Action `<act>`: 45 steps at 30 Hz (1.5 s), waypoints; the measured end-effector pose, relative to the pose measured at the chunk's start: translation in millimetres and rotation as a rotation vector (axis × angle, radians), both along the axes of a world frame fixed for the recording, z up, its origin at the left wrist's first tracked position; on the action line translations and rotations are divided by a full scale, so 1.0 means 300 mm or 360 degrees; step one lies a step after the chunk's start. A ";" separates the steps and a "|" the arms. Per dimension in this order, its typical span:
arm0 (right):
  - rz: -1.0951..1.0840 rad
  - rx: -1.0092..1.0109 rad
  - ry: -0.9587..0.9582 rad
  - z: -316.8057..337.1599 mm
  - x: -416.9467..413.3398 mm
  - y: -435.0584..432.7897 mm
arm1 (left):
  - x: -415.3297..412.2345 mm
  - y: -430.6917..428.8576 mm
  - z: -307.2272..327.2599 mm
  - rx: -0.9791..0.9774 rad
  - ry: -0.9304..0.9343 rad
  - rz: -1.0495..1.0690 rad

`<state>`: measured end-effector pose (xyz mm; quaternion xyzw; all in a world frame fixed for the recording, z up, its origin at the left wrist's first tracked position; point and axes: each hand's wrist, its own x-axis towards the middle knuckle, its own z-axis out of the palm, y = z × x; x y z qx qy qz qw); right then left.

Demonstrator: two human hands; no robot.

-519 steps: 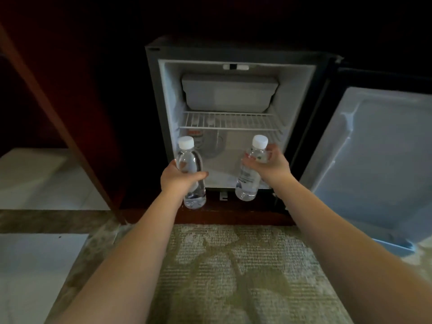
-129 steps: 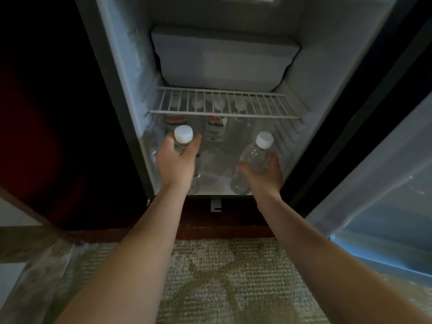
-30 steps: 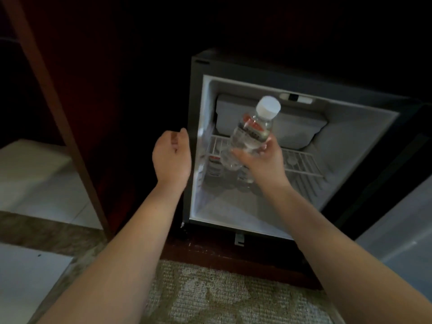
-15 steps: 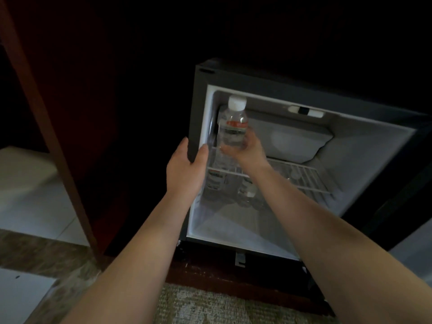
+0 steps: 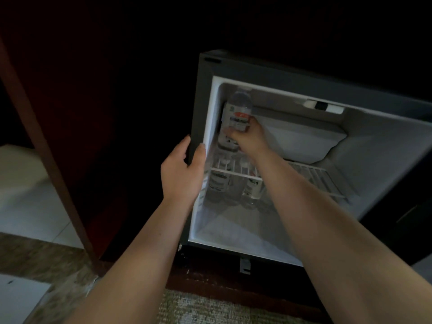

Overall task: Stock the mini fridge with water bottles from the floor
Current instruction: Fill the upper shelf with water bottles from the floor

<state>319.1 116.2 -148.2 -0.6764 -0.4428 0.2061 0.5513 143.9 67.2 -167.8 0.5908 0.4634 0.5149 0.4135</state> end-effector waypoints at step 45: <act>0.0149 -0.0880 -0.0358 0.189 -0.116 -0.874 | -0.039 -0.426 0.180 -0.0383 0.1047 -0.0420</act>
